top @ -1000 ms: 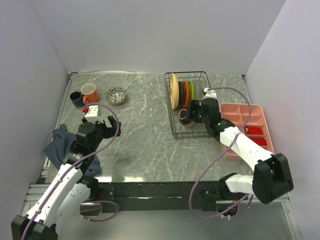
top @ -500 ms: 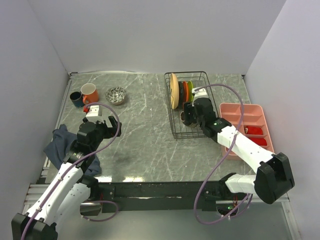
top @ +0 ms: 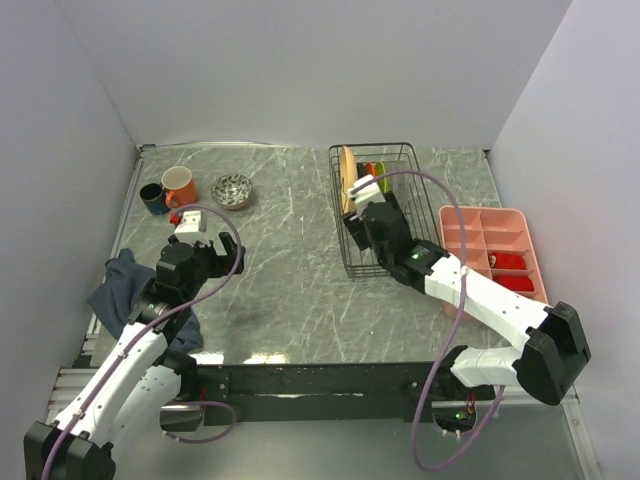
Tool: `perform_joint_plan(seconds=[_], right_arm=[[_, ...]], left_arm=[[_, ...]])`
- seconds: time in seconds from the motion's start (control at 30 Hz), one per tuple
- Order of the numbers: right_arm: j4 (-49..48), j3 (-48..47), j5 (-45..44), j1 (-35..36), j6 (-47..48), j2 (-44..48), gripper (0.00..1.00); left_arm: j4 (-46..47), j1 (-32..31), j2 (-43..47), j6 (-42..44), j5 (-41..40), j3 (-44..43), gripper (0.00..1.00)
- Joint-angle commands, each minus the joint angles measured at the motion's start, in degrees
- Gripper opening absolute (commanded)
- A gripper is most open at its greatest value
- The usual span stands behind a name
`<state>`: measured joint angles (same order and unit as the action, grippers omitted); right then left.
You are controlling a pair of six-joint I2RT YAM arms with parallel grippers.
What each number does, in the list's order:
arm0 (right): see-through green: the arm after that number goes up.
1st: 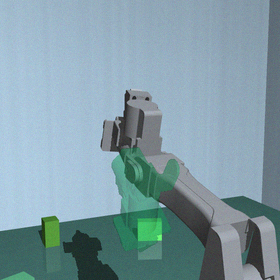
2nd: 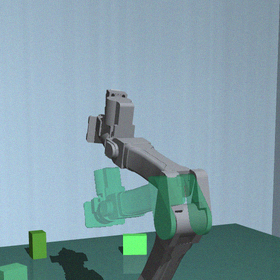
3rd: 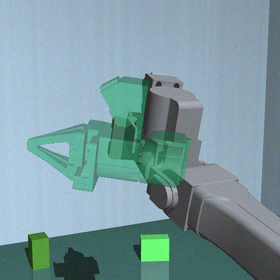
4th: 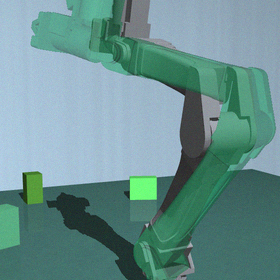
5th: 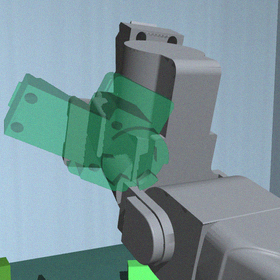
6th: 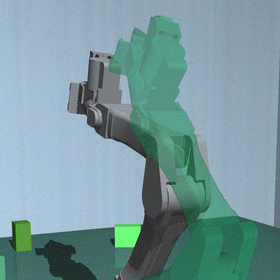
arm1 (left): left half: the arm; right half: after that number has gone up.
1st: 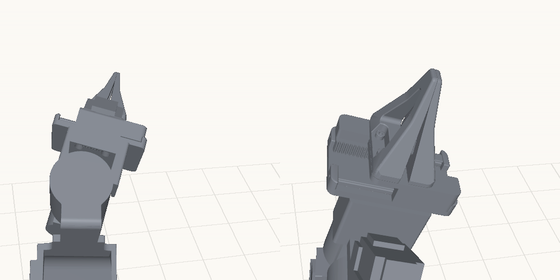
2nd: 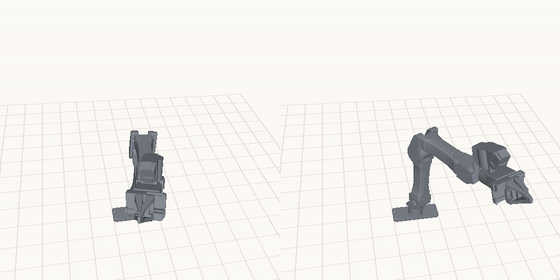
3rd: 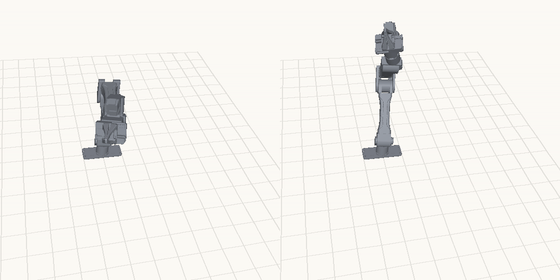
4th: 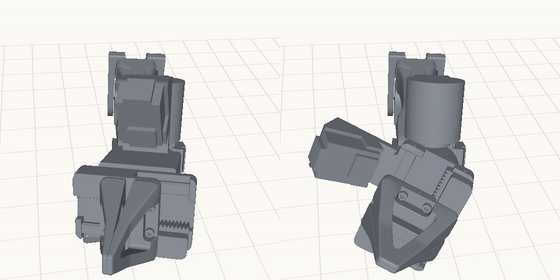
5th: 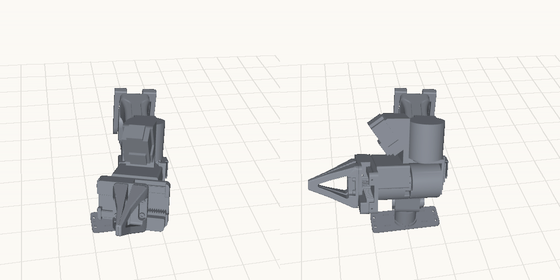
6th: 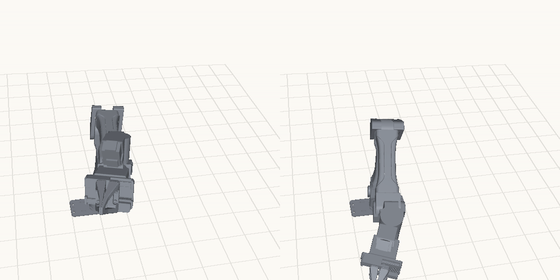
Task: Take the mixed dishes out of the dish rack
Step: Pick up the bowl from the dish rack, then place the bowl at the center of the board.
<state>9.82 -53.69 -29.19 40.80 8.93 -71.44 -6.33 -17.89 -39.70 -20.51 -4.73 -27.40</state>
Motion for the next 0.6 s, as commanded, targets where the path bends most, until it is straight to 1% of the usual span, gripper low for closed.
perform_joint_plan(seconds=[0.0, 0.03, 0.1, 0.13, 0.2, 0.23, 0.33, 0.4, 0.47, 0.5, 0.57], right_arm=[[-9.37, -4.14, -10.96, 6.64, 11.62, 0.34, 0.0], [-12.34, -3.88, -12.28, 7.8, 15.81, 0.25, 0.0], [-15.96, -2.56, -15.35, 11.74, 20.58, -0.01, 0.0], [-20.24, -1.95, -16.07, 13.07, 25.74, -0.19, 0.0], [-24.92, -0.02, -17.21, 15.18, 30.69, -0.71, 0.0], [-29.12, 0.51, -17.39, 17.28, 34.89, -0.98, 0.0], [-36.07, 2.1, -17.57, 20.27, 41.05, -2.91, 0.0], [-39.95, 2.63, -17.48, 21.69, 43.44, -4.84, 0.0], [-42.42, 2.98, -17.48, 23.7, 46.96, -6.42, 0.0], [-45.56, 3.15, -17.57, 24.32, 49.67, -7.91, 0.0], [-49.36, 4.03, -17.22, 26.25, 52.41, -9.41, 0.0]], left_arm=[[0.79, -0.22, -0.9, -1.28, 2.01, -2.22, 0.99], [0.53, -0.22, -1.34, -1.55, 2.27, -2.4, 0.99], [-0.52, -0.22, -1.69, -2.42, 2.8, -3.27, 0.99], [-1.05, -0.22, -2.13, -2.69, 2.8, -3.62, 0.99], [-2.37, -0.22, -2.57, -3.65, 3.06, -4.76, 1.0], [-2.72, -0.22, -2.92, -3.92, 3.32, -5.12, 0.99], [-3.95, -0.22, -3.8, -5.59, 3.85, -6.79, 0.99], [-5.0, -0.22, -4.24, -6.64, 4.29, -8.28, 0.99], [-6.06, -0.13, -5.38, -7.17, 4.2, -9.69, 1.0], [-6.59, -0.13, -5.91, -7.69, 3.51, -11.26, 0.99], [-9.57, 0.05, -8.01, -8.49, 2.71, -13.55, 0.99]])
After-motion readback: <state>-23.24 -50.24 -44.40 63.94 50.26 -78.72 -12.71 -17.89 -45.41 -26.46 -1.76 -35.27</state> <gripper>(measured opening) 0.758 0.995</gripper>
